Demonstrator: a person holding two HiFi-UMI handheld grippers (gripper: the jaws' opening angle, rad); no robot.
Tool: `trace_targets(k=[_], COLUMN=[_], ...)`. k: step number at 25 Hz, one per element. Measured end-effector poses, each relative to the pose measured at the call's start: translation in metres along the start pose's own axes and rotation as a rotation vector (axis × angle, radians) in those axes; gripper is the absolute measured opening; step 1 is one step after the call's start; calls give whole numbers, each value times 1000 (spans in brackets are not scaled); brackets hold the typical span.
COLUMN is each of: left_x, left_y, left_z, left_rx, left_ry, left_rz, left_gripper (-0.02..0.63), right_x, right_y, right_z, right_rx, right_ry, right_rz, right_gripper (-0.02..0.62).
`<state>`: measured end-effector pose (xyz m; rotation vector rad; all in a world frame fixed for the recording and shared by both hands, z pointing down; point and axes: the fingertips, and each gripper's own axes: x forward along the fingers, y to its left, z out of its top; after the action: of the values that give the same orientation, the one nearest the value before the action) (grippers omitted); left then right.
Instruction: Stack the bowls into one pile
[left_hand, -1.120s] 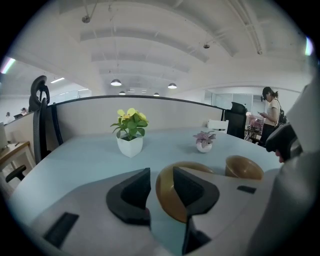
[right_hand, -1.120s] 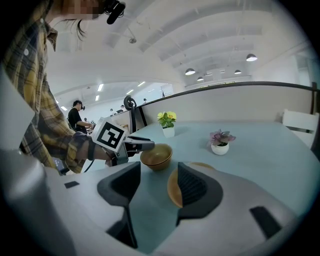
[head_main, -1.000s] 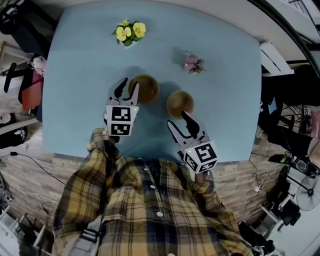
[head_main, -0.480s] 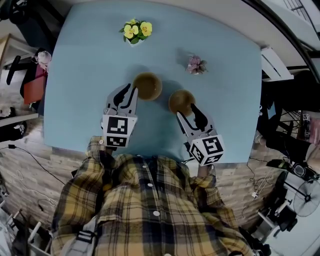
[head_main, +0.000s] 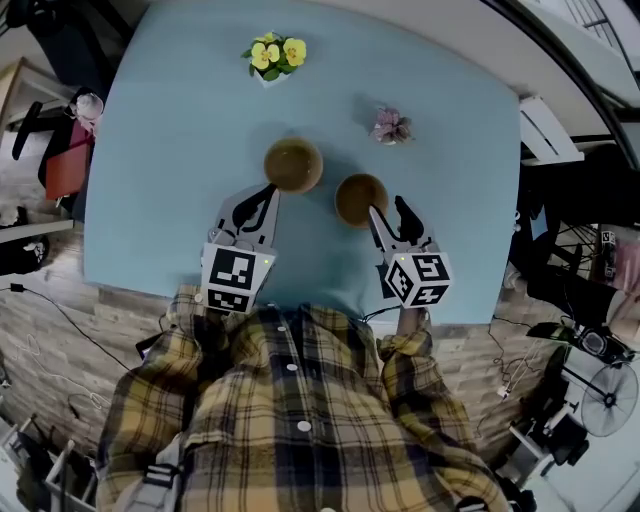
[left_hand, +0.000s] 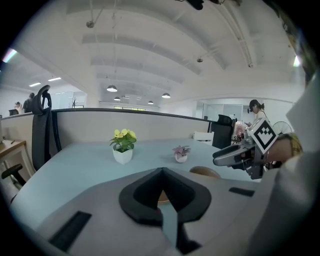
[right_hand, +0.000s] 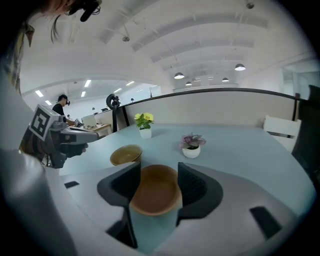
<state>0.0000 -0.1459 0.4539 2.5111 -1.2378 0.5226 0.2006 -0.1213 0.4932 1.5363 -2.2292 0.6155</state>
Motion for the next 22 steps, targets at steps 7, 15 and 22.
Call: trace_targets(k=[7, 15, 22], left_x=[-10, -15, -13], left_y=[-7, -7, -6], left_z=[-6, -10, -14], left_rx=[-12, -30, -39], left_ry=[10, 15, 26], left_rz=[-2, 3, 3], left_gripper=[-9, -9, -9], right_x=[8, 17, 26], right_y=[-23, -38, -46], right_z=[-27, -49, -60], right_rx=[132, 336, 445], right_ry=[46, 70, 90], right_rz=[-48, -44, -53], right_gripper=[238, 235, 196])
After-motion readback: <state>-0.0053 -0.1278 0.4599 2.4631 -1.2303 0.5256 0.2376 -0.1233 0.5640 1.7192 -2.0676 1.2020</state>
